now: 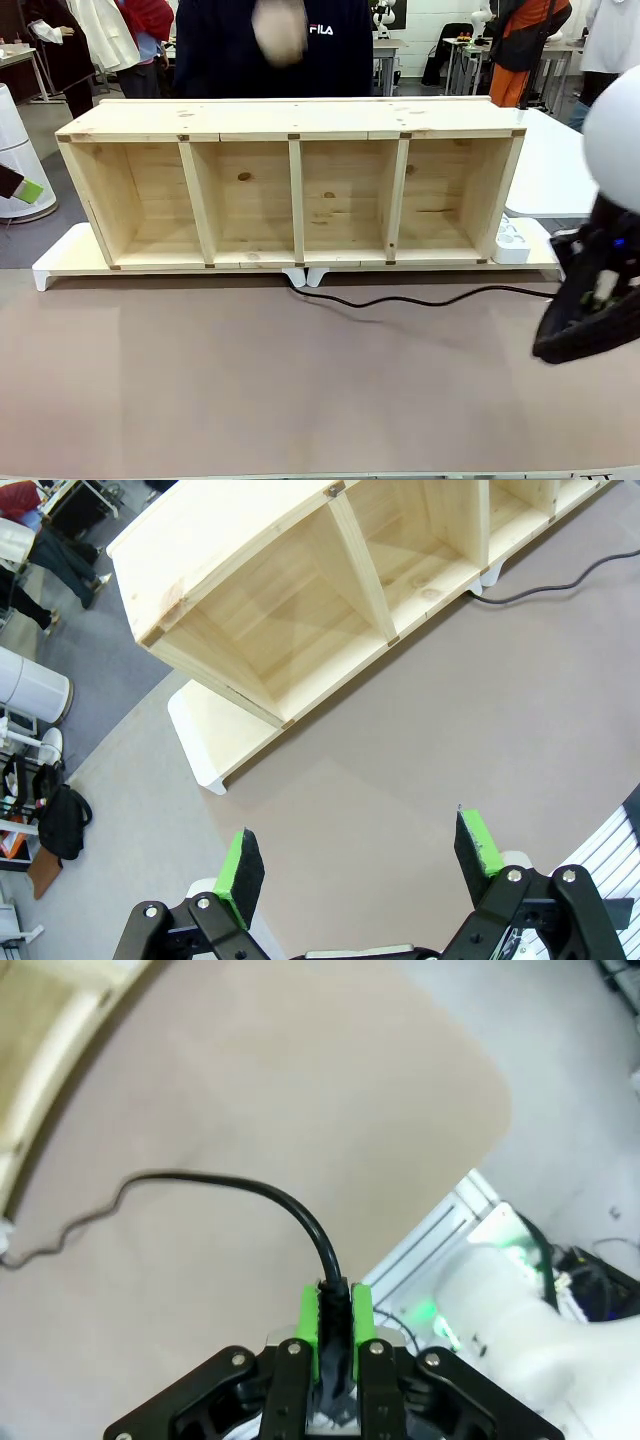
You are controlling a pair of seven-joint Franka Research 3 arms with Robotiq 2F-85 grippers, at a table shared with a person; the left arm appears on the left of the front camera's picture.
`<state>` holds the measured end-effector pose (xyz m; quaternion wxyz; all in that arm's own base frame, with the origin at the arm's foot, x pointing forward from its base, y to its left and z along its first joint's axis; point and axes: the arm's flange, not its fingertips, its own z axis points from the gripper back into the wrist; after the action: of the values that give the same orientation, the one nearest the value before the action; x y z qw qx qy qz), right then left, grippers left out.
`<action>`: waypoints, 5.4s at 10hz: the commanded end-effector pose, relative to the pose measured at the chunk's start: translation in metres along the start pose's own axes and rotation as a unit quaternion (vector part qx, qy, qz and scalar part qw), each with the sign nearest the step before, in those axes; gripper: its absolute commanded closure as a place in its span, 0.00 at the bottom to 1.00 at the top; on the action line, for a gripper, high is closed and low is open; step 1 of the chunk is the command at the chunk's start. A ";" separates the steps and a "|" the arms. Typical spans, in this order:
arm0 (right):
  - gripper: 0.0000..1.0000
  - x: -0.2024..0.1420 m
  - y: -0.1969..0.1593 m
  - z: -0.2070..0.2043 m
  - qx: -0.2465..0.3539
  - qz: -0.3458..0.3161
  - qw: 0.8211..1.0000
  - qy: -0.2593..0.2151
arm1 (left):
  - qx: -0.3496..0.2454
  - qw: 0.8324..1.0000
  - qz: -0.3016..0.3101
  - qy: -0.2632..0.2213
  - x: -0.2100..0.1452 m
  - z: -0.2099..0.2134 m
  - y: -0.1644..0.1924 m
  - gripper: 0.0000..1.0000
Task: Perform cable management.
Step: Pull the grasped Power Cable to the location of the Power Strip, then release the Power Cable when the human grasps it.
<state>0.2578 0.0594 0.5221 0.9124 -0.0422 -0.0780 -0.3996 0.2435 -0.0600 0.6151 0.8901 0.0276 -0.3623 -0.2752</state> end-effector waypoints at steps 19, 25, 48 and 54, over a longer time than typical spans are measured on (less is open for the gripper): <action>0.85 0.176 0.126 0.013 0.143 0.050 0.975 -0.164 | -0.001 1.000 0.004 -0.003 0.001 0.000 -0.001 0.00; 0.85 0.209 0.150 0.006 0.116 0.049 0.978 -0.168 | -0.001 1.000 0.004 -0.003 0.001 0.000 -0.001 0.00; 0.85 0.221 0.148 -0.009 0.116 0.059 0.981 -0.144 | -0.001 1.000 0.004 -0.003 0.001 0.000 -0.001 0.00; 0.85 0.221 0.148 -0.009 0.116 0.059 0.981 -0.144 | -0.001 1.000 0.004 -0.003 0.001 0.000 -0.001 0.00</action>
<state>0.5145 -0.0017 0.5495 0.9132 0.0061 -0.2484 -0.3229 0.2435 -0.0602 0.6152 0.8900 0.0279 -0.3624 -0.2753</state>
